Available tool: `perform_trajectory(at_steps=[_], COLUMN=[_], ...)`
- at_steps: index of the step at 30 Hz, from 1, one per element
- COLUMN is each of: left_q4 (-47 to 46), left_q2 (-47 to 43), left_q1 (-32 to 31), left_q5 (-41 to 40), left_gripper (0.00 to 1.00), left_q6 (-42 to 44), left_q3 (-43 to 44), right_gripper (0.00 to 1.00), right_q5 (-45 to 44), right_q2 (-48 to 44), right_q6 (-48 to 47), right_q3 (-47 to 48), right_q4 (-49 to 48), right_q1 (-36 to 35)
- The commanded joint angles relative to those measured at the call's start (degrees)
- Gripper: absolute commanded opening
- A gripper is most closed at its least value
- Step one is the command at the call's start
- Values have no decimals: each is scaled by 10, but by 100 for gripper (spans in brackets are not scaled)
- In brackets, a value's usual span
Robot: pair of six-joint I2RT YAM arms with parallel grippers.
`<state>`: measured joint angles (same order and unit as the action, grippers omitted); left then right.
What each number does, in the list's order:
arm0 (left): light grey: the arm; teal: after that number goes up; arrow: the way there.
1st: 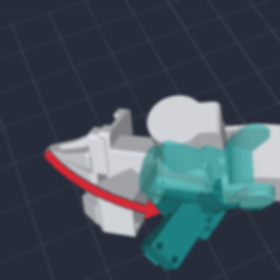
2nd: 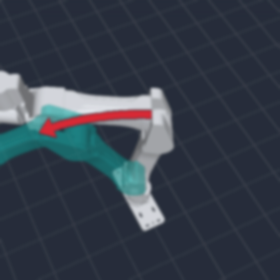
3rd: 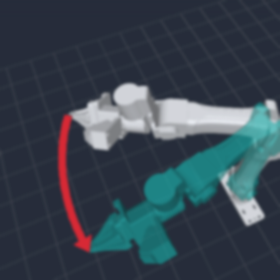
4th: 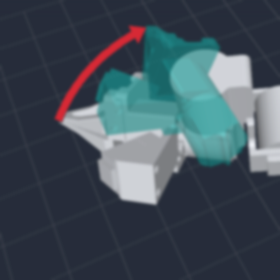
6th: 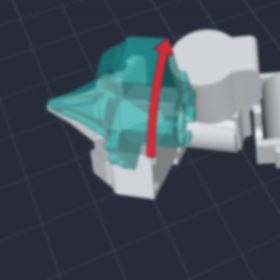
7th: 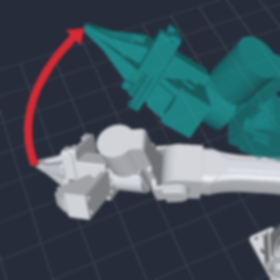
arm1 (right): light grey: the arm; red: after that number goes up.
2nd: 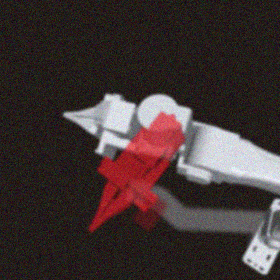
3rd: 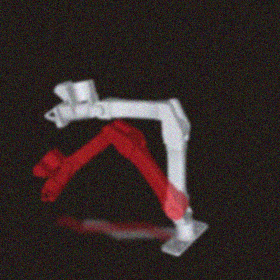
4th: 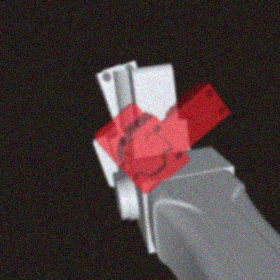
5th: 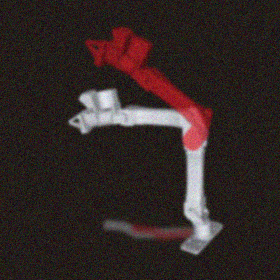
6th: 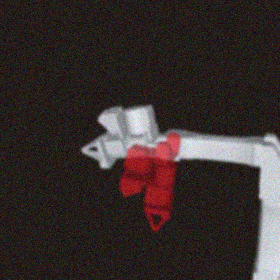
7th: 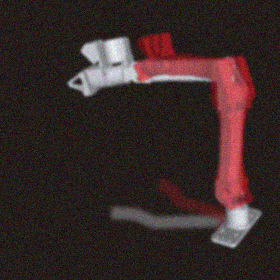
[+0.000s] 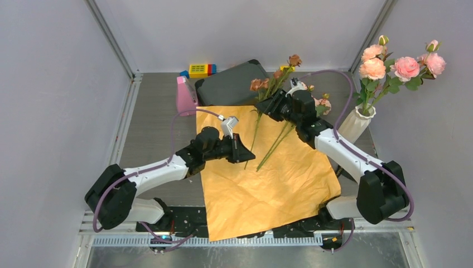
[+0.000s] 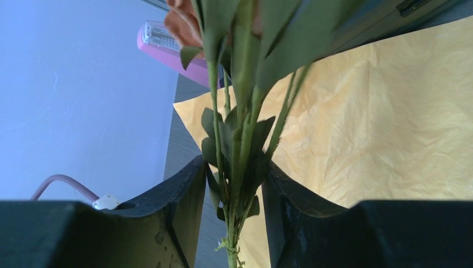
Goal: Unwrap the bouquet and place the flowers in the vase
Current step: Insert the fake flower into the vase.
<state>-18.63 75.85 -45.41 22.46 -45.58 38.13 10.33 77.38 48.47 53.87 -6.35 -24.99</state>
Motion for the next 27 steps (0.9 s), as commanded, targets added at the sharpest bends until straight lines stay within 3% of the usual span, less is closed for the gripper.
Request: perform_trajectory(at_steps=[1,7,13,15,18,19,22,24,27], left_q4=[-32,-26,-21,-16,-14,-13,-12,6,87], left_q2=[-31,-26,-19,-16,-11,-11,-15,-20,-38], left_q1=[-2,-2,-2,-2,-2,-2,1,14,46], left_q5=[15,26,31,31,32,33,37,47,63], left_gripper=[0,0,0,0,15,24,65,73,77], left_q6=[19,25,25,26,23,21,19,27,62], left_q3=[-13,-6,4,8,11,11,11,18,46], right_gripper=[44,28,3,1,0,0,0,0,0], right_q5=[-12,-5,-2,-3,-3,-2,-2,-10,-72], right_q2=[5,15,2,-7,-30,-36,-75,-104,-144], right_q6=[5,11,7,0,-12,-20,-50,-89,-181], right_q3=[40,44,37,33,14,9,-10,-17,-18], right_q4=[-30,-36,-48,-55,-75,-88,-96,-87,-23], right_q1=[4,4,4,4,4,4,4,4,4])
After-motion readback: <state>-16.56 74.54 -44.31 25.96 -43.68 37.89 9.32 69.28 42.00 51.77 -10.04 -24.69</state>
